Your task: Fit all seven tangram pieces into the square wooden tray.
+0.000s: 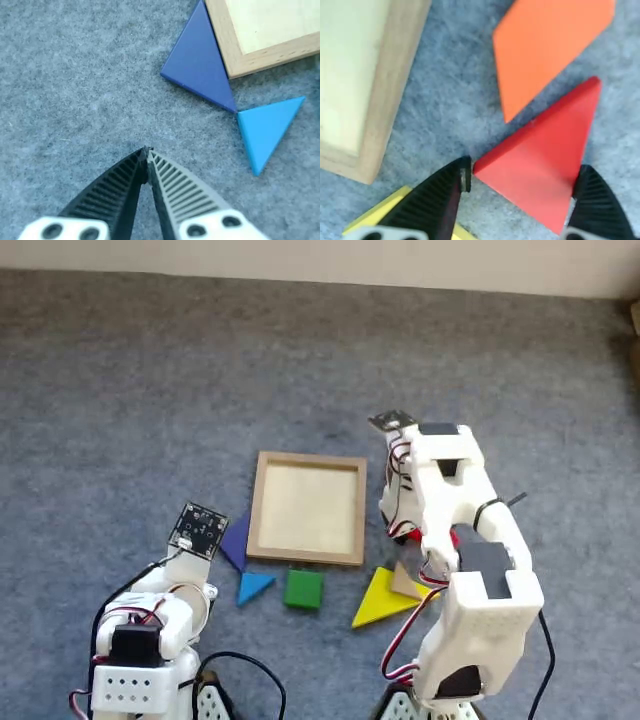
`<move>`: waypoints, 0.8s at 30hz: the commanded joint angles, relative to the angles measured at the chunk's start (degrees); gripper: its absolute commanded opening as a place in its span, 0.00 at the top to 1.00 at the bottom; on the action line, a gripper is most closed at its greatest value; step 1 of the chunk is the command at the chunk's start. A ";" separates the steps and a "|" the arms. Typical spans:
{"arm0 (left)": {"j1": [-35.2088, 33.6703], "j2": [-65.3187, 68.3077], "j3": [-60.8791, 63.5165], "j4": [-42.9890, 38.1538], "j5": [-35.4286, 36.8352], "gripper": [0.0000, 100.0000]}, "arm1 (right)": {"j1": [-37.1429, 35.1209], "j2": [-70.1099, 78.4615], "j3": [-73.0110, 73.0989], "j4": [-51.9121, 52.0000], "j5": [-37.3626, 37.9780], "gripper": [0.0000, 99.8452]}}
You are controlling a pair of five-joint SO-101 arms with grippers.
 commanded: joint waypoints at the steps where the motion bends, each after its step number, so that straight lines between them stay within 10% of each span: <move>1: -0.48 -2.86 1.10 0.26 -0.70 0.99 | 0.13 -0.40 0.75 -1.19 0.44 0.70; 24: -0.48 -2.86 1.10 0.26 -0.70 0.99 | 0.13 -0.40 0.92 -4.35 -4.66 0.78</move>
